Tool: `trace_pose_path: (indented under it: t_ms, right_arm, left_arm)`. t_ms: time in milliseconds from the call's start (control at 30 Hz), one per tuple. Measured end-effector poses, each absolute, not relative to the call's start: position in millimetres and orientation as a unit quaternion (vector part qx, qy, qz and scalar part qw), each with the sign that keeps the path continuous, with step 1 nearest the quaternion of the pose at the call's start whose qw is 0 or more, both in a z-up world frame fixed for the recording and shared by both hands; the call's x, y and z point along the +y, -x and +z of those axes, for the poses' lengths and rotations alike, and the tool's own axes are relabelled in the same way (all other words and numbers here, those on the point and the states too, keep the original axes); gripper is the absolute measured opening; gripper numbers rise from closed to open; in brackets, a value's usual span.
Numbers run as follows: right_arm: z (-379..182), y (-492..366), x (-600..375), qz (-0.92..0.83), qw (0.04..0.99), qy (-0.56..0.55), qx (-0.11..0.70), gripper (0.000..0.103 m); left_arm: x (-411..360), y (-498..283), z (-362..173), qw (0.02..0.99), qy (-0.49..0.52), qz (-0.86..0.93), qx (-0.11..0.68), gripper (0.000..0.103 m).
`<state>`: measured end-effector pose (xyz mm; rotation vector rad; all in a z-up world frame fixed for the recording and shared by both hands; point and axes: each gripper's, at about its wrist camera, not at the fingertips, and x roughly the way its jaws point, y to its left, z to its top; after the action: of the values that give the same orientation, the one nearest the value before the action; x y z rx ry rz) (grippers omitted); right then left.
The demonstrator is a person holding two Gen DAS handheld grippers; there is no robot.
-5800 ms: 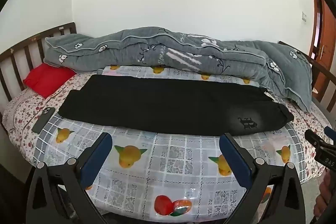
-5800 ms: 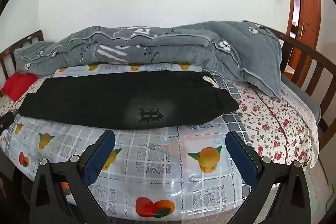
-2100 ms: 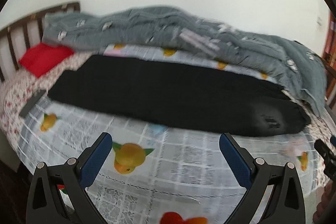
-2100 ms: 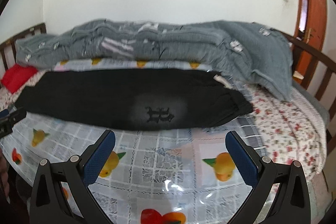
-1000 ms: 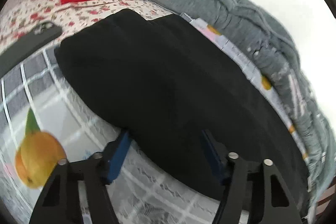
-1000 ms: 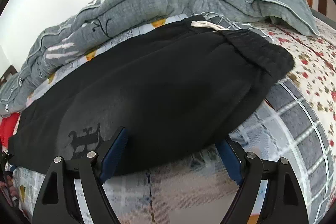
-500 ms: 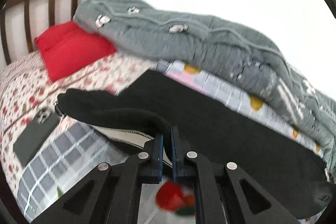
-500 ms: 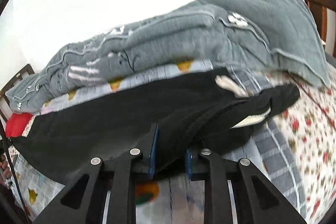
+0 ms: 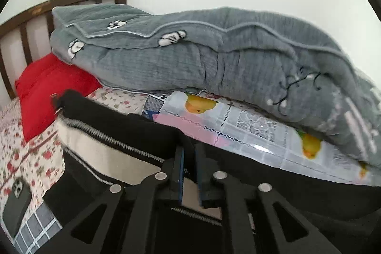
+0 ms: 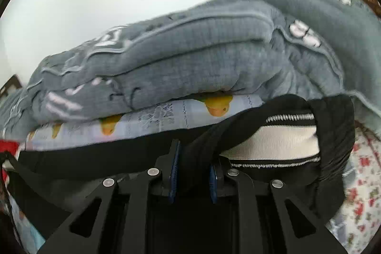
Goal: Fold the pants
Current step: 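Lift the waistband with both grippers and fold it over toward the cuffs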
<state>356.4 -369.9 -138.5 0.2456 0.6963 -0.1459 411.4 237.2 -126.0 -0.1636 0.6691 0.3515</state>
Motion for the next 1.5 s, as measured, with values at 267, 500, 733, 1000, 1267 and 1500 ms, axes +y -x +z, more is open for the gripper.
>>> trace_pose_path:
  t_ms: [267, 500, 733, 1000, 1267, 1500]
  right_arm:
    - [-144, -335, -342, -0.045, 0.941, -0.087, 0.325, 0.052]
    - [-161, -249, -344, -0.036, 0.937, -0.057, 0.341, 0.059]
    - [-202, -186, -373, -0.047, 0.913, -0.109, 0.390, 0.062]
    - [-217, -213, -395, -0.022, 0.887, -0.223, 0.403, 0.063]
    - [-225, -270, -411, -0.057, 0.875, -0.275, 0.394, 0.033]
    - [-189, -235, -405, -0.043, 0.905, -0.250, 0.341, 0.013]
  left_arm:
    - [217, -384, -127, 0.935, 0.042, 0.161, 0.313, 0.062]
    - [220, -308, -149, 0.927, 0.091, 0.122, 0.343, 0.066]
    - [236, -230, -207, 0.897, 0.179, 0.068, 0.398, 0.066]
    - [258, -263, -221, 0.876, 0.267, 0.041, 0.400, 0.068]
    - [263, -312, -228, 0.874, 0.265, 0.097, 0.396, 0.036]
    - [258, -300, -210, 0.887, 0.221, 0.093, 0.394, 0.012]
